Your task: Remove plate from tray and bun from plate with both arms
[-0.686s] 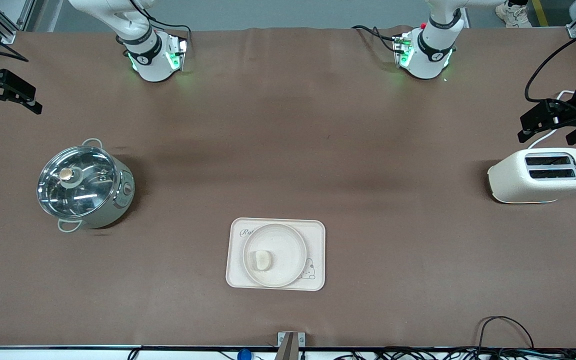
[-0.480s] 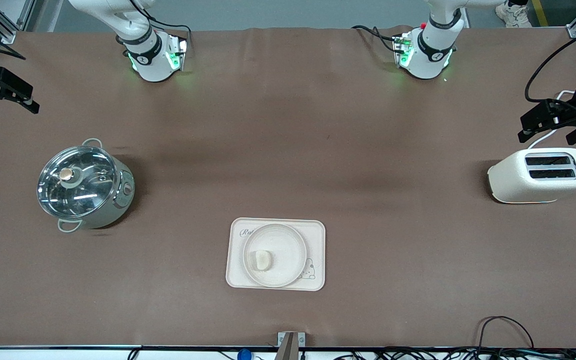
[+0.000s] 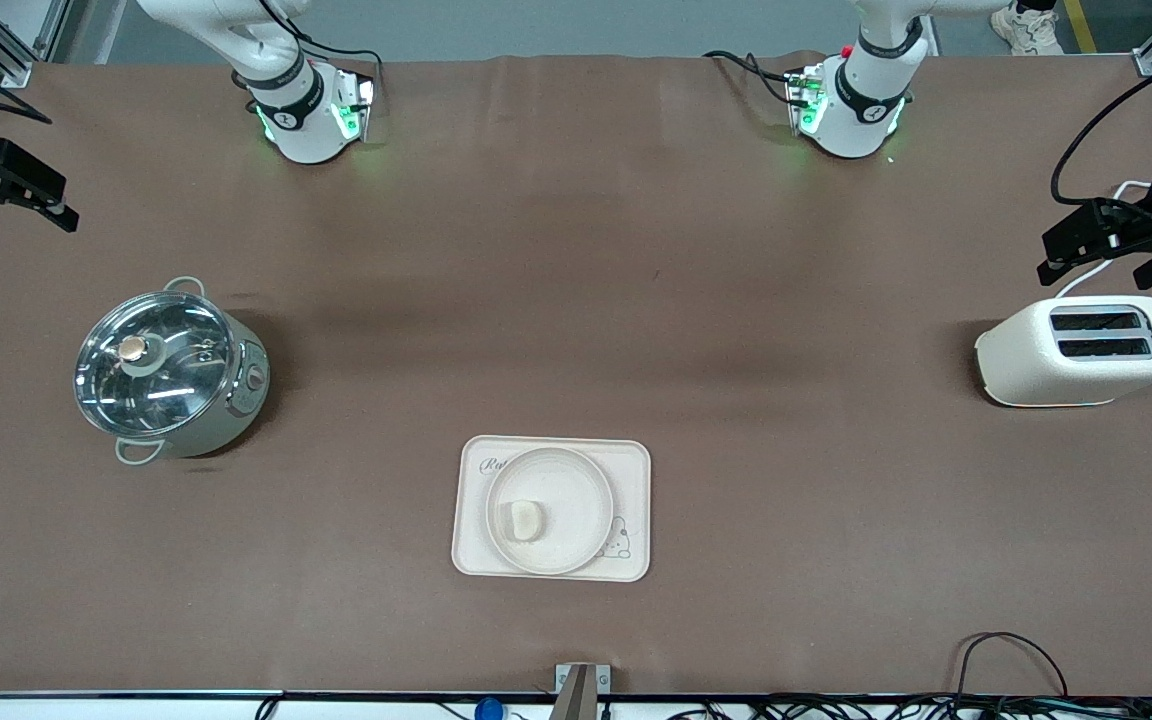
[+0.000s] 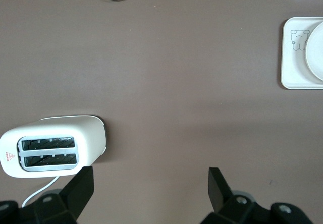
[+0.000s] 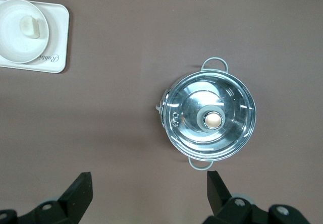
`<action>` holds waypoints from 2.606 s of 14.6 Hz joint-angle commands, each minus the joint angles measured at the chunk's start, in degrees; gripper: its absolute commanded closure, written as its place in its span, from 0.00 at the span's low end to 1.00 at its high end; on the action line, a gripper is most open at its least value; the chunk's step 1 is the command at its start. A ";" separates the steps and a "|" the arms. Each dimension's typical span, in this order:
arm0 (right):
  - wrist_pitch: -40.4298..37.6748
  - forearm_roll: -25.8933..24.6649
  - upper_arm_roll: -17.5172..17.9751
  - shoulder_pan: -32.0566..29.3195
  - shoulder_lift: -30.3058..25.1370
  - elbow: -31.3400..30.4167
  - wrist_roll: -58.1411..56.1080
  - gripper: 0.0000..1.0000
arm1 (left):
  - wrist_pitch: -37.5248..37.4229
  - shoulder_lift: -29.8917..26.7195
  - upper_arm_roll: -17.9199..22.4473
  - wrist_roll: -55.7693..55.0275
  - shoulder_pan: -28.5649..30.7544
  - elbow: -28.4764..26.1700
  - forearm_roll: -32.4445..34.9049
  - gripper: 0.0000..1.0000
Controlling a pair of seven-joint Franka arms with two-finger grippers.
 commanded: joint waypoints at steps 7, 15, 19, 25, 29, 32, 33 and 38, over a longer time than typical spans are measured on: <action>1.89 3.08 1.22 2.89 16.54 11.60 1.20 0.00 | -2.08 0.14 -0.38 -0.02 0.07 0.98 0.32 0.00; 19.54 14.74 1.84 12.31 34.75 16.02 12.81 0.00 | -2.25 0.14 -0.38 -0.11 0.16 0.98 0.32 0.00; 31.39 21.19 1.84 15.81 43.37 16.10 15.86 0.00 | -2.25 0.14 -0.38 0.33 0.25 0.89 0.32 0.00; 45.32 21.45 1.92 20.48 53.13 18.20 24.23 0.33 | -2.25 0.14 -0.38 0.42 0.33 0.89 0.32 0.00; 46.89 21.37 2.36 20.39 56.47 20.49 26.26 0.43 | -2.34 0.14 -0.38 0.42 0.33 0.89 0.32 0.00; 48.66 21.37 3.15 20.48 61.21 24.09 26.26 0.45 | -2.34 0.14 -0.38 0.42 0.33 0.89 0.32 0.00; 48.66 21.37 3.15 20.57 62.10 24.54 26.17 0.47 | -2.34 0.14 -0.38 0.42 0.33 0.89 0.32 0.00; 48.83 21.37 4.73 20.39 63.77 25.33 25.55 0.60 | -2.43 0.14 -0.38 0.42 0.33 0.89 0.32 0.00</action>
